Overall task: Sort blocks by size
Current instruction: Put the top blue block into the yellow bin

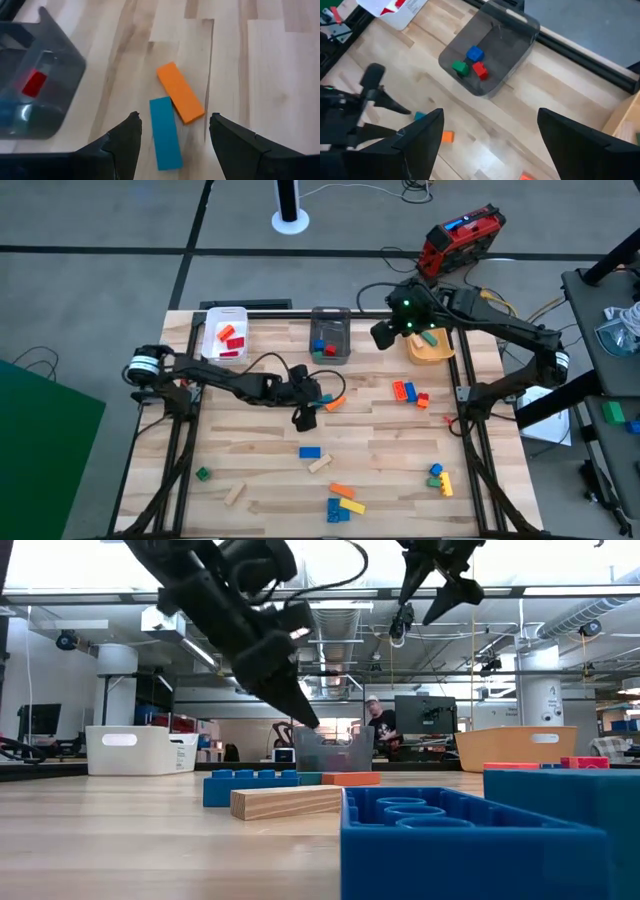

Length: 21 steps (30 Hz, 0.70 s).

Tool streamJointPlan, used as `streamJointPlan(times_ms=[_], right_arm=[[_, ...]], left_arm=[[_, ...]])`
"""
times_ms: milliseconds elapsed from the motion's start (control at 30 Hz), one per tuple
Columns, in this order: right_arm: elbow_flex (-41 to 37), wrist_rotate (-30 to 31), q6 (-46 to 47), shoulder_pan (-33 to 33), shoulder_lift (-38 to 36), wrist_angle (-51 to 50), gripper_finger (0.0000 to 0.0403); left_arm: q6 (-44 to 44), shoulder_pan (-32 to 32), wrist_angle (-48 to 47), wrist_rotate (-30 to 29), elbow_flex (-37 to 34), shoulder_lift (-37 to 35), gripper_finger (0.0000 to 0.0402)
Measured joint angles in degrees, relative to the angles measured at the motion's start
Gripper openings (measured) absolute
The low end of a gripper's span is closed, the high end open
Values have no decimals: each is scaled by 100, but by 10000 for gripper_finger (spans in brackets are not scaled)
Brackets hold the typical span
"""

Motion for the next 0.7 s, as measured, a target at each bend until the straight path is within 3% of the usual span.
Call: streamJointPlan(times_ms=[500,700], right_arm=[[-207,-10,248,147,-42,-13,306],[-209,-10,256,159,-42,-9,313]], left_arm=[[-227,365,353,637,0,945,209],[-365,406,434,673,-43,999,187]])
